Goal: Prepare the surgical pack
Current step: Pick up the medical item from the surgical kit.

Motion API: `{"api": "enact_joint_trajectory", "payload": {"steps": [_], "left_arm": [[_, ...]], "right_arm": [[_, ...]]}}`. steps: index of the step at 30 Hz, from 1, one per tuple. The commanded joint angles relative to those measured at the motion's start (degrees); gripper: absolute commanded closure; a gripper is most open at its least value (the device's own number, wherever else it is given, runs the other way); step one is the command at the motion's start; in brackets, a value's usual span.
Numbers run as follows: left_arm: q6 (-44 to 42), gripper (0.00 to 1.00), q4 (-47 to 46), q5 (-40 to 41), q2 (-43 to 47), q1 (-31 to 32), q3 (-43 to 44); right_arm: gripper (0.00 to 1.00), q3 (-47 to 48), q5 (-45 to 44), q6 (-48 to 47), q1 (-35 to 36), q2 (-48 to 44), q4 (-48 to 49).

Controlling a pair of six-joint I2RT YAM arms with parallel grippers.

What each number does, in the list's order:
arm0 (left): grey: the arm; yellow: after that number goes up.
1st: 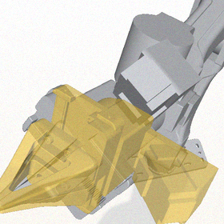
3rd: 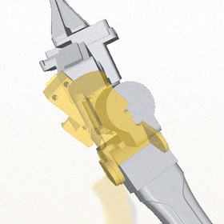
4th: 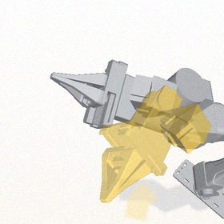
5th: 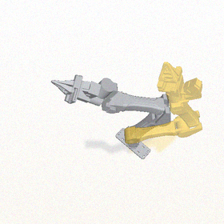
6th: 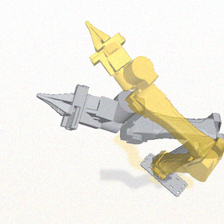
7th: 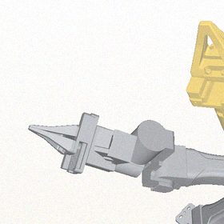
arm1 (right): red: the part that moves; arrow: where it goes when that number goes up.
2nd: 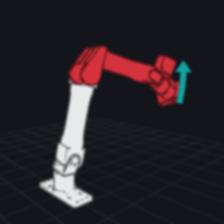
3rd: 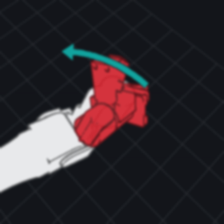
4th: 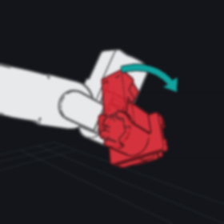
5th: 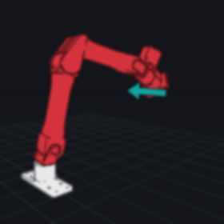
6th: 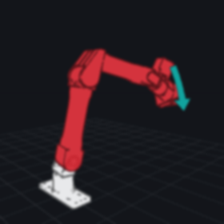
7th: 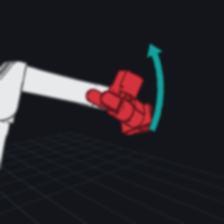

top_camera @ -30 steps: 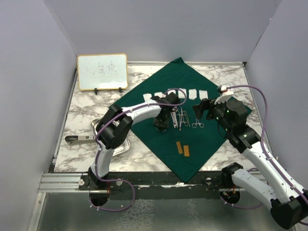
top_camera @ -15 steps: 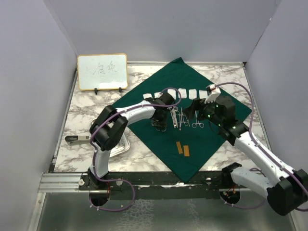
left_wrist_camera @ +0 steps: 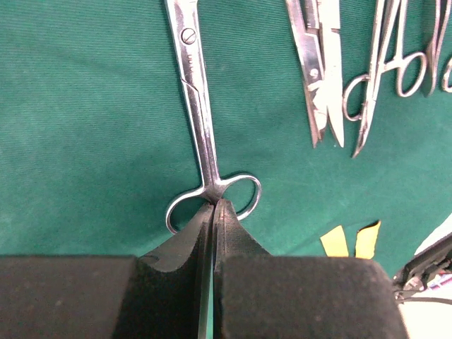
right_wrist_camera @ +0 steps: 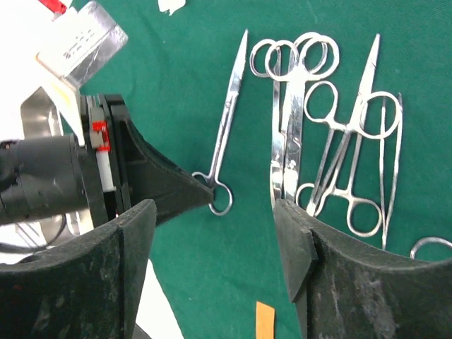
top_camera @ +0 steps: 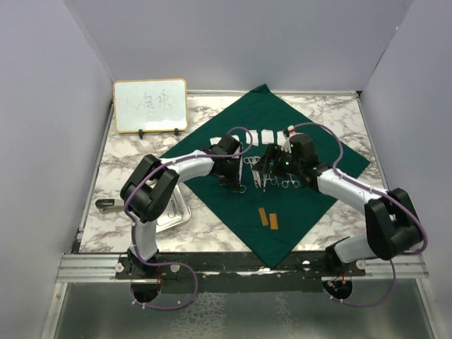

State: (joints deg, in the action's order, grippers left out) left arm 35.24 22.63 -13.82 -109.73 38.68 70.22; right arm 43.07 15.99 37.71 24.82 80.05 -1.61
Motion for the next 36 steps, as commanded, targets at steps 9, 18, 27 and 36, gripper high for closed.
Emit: {"api": "enact_joint_trajectory", "payload": {"steps": [9, 18, 27, 36], "left_arm": [[-0.3, 1.0, -3.6, -1.0, -2.0, 0.9, -7.3], [-0.3, 1.0, -4.9, -1.6, -2.3, 1.0, -8.3], [-1.0, 1.0, -4.8, -0.1, -1.9, 0.9, -9.4], [-2.5, 1.0, -3.0, 3.8, -2.7, 1.0, -9.2]], "right_arm": [[0.52, 14.9, 9.8, 2.1, -0.8, 21.2, 7.0], [0.57, 20.2, 11.3, 0.7, -1.3, 30.4, 6.2], [0.57, 22.6, 12.6, 0.9, -1.5, 36.0, 6.9], [0.56, 22.4, 17.2, 3.1, -2.9, 39.0, 10.8]]}}
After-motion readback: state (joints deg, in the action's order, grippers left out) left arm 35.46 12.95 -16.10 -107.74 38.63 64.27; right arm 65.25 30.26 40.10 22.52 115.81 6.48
